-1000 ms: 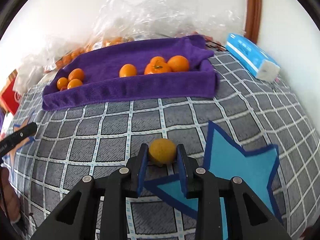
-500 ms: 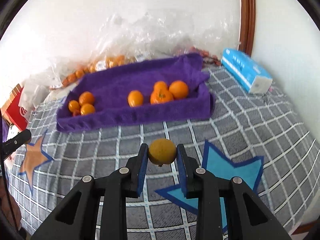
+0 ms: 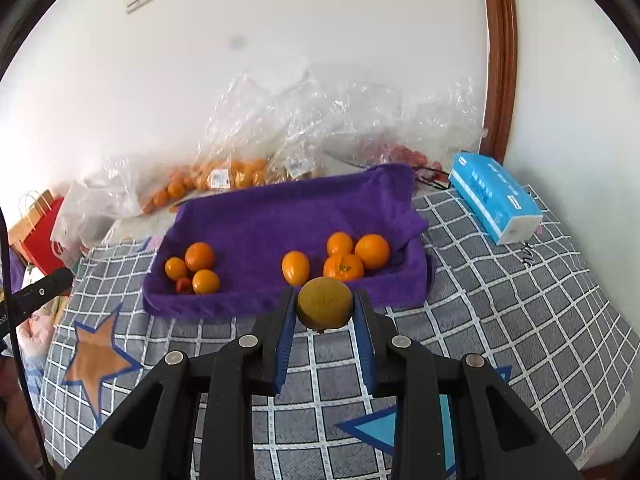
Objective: Organize fruits
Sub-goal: 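Carry both small yellow-green fruits over the purple towel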
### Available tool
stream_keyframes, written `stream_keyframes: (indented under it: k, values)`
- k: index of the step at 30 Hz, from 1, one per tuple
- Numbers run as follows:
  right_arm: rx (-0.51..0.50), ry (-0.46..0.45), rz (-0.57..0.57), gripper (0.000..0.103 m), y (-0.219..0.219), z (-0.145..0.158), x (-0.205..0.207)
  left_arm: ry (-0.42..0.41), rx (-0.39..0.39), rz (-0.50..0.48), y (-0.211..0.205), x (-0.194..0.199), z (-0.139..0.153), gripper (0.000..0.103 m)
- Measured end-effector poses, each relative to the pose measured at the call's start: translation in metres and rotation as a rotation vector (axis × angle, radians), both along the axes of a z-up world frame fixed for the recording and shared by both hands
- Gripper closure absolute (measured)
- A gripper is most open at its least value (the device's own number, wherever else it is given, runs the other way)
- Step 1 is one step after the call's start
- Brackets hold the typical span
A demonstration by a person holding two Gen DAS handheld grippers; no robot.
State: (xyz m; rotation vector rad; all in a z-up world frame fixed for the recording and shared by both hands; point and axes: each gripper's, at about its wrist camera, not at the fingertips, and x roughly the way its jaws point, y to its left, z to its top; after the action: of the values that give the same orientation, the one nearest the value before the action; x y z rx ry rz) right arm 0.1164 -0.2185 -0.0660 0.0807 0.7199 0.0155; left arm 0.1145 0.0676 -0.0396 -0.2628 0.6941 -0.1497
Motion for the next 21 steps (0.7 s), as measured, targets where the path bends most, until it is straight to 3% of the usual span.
stream_keyframes:
  k: [21]
  values:
    - [-0.002,-0.043,-0.013,0.074,0.001,0.027,0.022,-0.009,0.004,-0.017,-0.005,0.025,0.013,0.077]
